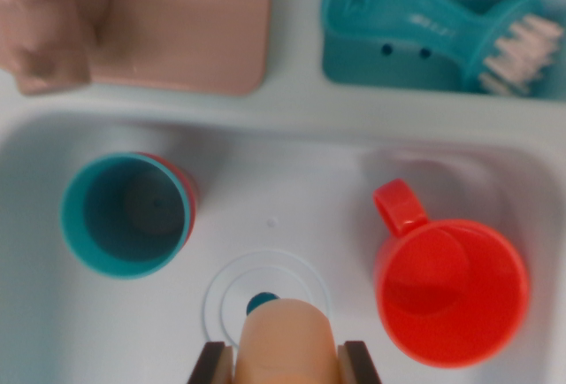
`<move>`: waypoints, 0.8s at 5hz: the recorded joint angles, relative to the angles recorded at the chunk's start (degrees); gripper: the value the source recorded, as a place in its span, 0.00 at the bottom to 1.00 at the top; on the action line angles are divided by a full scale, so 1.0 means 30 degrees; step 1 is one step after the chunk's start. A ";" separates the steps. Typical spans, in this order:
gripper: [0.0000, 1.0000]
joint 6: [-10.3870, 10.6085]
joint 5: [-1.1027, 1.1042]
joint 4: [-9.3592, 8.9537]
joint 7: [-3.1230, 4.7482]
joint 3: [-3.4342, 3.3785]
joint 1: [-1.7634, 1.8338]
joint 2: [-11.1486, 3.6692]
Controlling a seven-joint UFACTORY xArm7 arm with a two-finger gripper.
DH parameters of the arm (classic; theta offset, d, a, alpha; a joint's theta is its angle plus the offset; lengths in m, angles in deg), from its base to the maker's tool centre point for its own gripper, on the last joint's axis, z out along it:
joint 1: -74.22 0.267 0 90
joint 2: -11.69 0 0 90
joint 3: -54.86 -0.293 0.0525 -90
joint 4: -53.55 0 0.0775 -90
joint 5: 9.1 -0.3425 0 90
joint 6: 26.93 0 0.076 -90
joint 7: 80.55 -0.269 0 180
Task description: Pick detergent from the sink
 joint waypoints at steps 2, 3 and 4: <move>1.00 -0.0786 -0.0013 0.0580 0.0042 -0.0007 0.0007 0.0207; 1.00 -0.1670 -0.0028 0.1232 0.0088 -0.0014 0.0015 0.0440; 1.00 -0.2521 -0.0042 0.1860 0.0133 -0.0021 0.0023 0.0664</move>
